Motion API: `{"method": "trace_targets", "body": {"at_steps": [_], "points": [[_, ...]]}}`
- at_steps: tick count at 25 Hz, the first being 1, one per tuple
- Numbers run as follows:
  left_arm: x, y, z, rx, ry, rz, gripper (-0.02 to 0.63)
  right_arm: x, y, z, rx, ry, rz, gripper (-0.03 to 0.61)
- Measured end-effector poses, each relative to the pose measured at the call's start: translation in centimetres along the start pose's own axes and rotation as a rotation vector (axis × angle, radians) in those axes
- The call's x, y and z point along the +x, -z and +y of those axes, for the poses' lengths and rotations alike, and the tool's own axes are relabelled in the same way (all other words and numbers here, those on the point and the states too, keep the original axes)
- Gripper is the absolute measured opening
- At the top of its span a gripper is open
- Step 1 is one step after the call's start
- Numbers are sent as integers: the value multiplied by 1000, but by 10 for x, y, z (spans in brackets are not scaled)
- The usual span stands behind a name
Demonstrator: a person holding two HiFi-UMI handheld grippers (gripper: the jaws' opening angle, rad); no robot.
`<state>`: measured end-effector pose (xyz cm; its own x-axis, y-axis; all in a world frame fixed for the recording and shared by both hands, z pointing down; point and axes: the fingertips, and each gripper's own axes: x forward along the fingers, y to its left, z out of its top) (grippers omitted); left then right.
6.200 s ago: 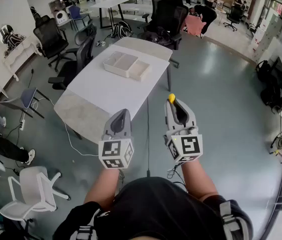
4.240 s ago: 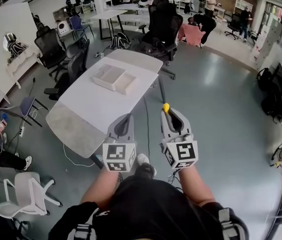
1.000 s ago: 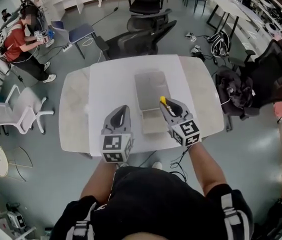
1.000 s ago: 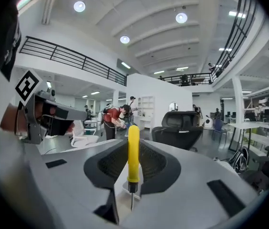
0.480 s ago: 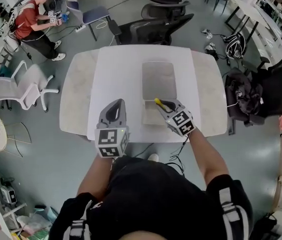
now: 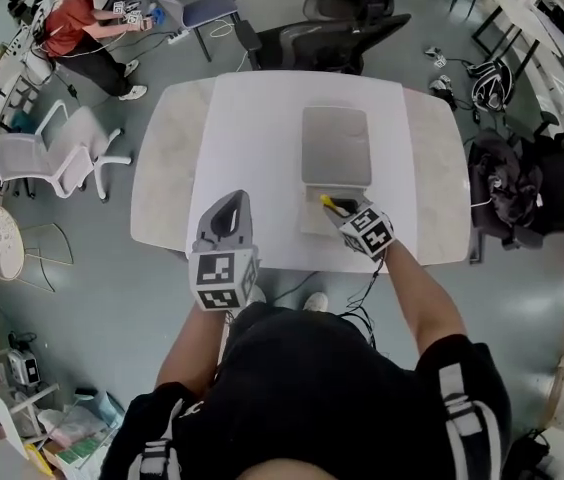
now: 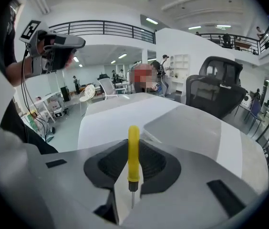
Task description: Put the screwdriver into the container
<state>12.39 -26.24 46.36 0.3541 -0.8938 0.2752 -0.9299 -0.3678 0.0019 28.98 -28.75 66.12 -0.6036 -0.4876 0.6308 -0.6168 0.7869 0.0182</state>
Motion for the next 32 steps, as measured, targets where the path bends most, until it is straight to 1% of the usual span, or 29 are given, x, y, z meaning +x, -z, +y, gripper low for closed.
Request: {"method": "trace_targets", "body": {"at_steps": [5, 11, 16, 19, 25, 29, 32], "points": [[-13, 8, 11, -10, -14, 1, 6, 21, 19, 9, -14, -14, 84, 67], [-23, 22, 28, -25, -26, 18, 6, 42, 19, 9, -11, -18, 146, 67], [-27, 28, 37, -23, -27, 32, 6, 55, 29, 3, 31, -39, 222, 67], [-28, 29, 42, -27, -31, 37, 6, 62, 32, -1, 46, -46, 248, 67], [-27, 34, 49, -23, -26, 57, 6, 77, 45, -5, 80, -56, 352, 67], [-26, 36, 53, -6, -18, 54, 6, 84, 50, -3, 74, -79, 420, 67], [-26, 37, 55, -5, -15, 54, 6, 86, 54, -3, 70, -80, 459, 67]]}}
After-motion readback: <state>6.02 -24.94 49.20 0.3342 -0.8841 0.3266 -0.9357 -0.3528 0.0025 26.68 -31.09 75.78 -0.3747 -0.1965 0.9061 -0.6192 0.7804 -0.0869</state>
